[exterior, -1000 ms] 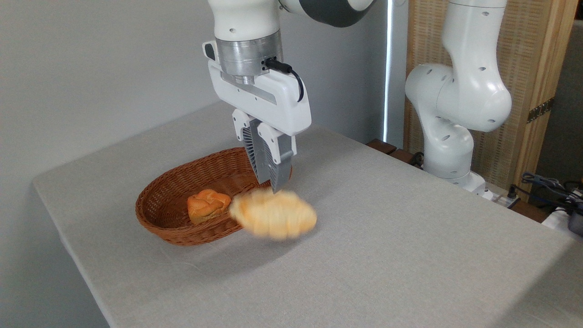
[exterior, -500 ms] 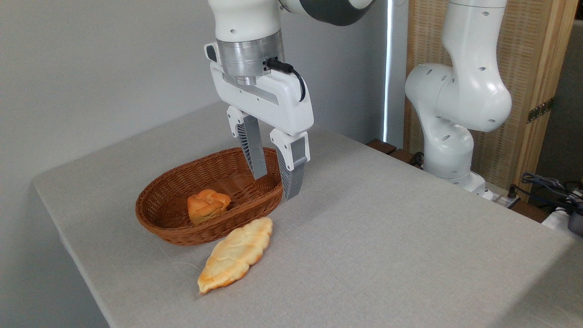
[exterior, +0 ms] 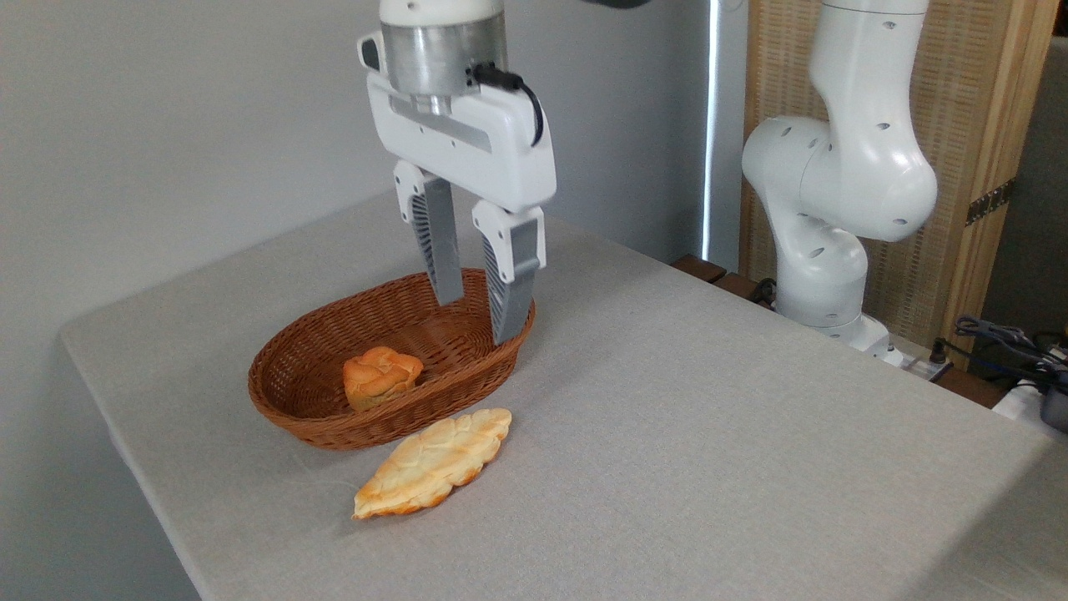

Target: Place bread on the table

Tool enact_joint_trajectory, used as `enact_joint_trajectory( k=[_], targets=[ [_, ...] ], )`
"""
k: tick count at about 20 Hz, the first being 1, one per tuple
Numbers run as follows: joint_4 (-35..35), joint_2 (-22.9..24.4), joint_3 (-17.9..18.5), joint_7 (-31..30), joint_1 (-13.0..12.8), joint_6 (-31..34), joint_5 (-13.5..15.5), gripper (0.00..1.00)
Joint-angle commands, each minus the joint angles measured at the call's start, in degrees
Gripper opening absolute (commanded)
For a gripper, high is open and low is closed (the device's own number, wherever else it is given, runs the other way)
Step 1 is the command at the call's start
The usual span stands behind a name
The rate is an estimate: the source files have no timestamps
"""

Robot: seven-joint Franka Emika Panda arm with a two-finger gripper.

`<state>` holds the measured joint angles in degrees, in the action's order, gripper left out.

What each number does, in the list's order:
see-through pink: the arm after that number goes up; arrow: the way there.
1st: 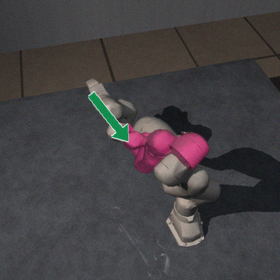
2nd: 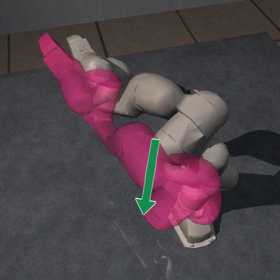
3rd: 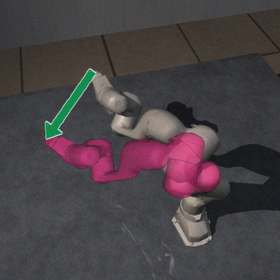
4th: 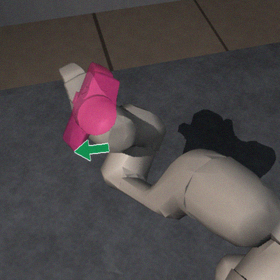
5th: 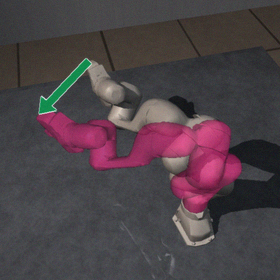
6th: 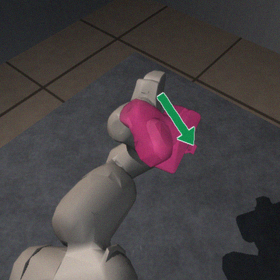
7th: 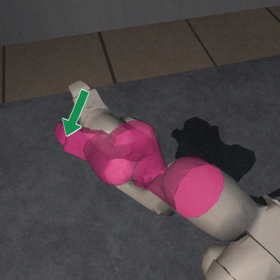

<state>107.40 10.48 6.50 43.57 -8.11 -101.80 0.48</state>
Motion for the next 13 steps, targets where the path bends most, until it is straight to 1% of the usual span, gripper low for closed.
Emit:
enact_joint_trajectory(
  k=[1, 2, 4, 6, 13],
  targets=[
    [-1.8, -1.8, 0.8, -0.2, -0.2, -2.3, 4.8, 1.00],
    [-1.8, -1.9, 0.9, -0.2, -0.2, -2.8, 5.6, 1.00],
    [-1.7, -2.2, 0.7, -0.3, -0.2, -2.5, 5.6, 1.00],
    [-1.8, -2.9, 0.3, -0.3, -0.3, -2.4, 5.1, 1.00],
    [-1.8, -2.9, 0.1, -0.1, -0.4, -2.4, 4.7, 1.00]
  ],
)
